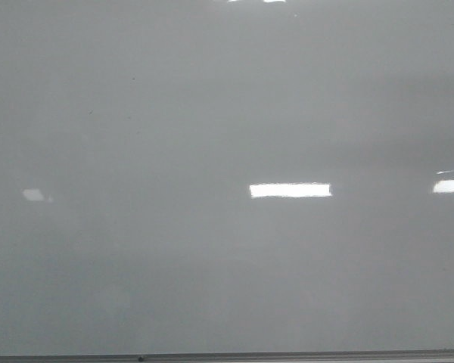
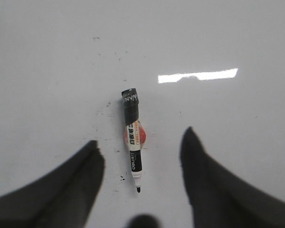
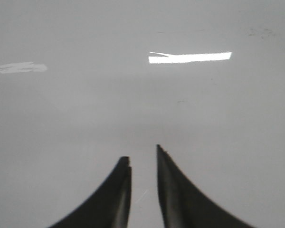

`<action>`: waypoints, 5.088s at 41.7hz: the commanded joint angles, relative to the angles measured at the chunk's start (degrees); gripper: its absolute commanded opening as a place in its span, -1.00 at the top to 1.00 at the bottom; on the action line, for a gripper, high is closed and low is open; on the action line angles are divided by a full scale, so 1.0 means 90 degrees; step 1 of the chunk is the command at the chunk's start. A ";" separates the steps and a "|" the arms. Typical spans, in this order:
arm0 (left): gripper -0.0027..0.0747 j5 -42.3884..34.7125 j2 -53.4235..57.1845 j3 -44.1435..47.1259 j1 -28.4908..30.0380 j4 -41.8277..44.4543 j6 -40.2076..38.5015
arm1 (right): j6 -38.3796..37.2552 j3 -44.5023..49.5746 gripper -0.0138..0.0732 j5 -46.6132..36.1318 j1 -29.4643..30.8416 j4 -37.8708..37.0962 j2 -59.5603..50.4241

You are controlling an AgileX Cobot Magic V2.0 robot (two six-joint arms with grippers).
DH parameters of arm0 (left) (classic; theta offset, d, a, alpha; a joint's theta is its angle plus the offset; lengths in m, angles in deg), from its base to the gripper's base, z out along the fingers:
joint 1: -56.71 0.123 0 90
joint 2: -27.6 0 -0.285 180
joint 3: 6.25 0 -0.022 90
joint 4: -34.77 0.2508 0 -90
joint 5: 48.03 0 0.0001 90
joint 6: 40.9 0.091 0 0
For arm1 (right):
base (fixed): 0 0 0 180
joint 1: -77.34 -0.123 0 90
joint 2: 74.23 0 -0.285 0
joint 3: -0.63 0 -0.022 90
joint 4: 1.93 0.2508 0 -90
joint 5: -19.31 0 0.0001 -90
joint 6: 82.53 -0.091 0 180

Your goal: Write number 7 on whiteboard

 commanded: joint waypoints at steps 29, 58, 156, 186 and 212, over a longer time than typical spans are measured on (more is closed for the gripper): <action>-0.80 0.0718 -0.4126 -0.1459 0.0000 -0.0196 -0.0131 | 0.0012 -0.0244 -0.82 -0.0247 -0.0026 0.0042 0.0098; -0.75 -0.1372 -0.6249 -0.2099 0.0000 0.0300 -0.0295 | 0.0012 -0.0244 -0.82 -0.0093 -0.0026 0.0042 0.0098; 0.98 0.1799 -0.4282 -0.2773 -0.6176 -0.1837 0.4326 | 0.5939 -0.3572 -0.75 0.2831 -0.3989 0.4432 0.4901; 0.12 0.2086 -0.4217 -0.2773 -0.5656 -0.1823 0.3889 | 0.5983 -0.3572 0.84 0.2692 -0.3982 0.4392 0.5037; 0.63 0.3299 -0.0777 -0.2118 -0.5577 -0.1904 0.3422 | 0.5983 -0.3572 0.84 0.1788 -0.3982 0.4286 0.5037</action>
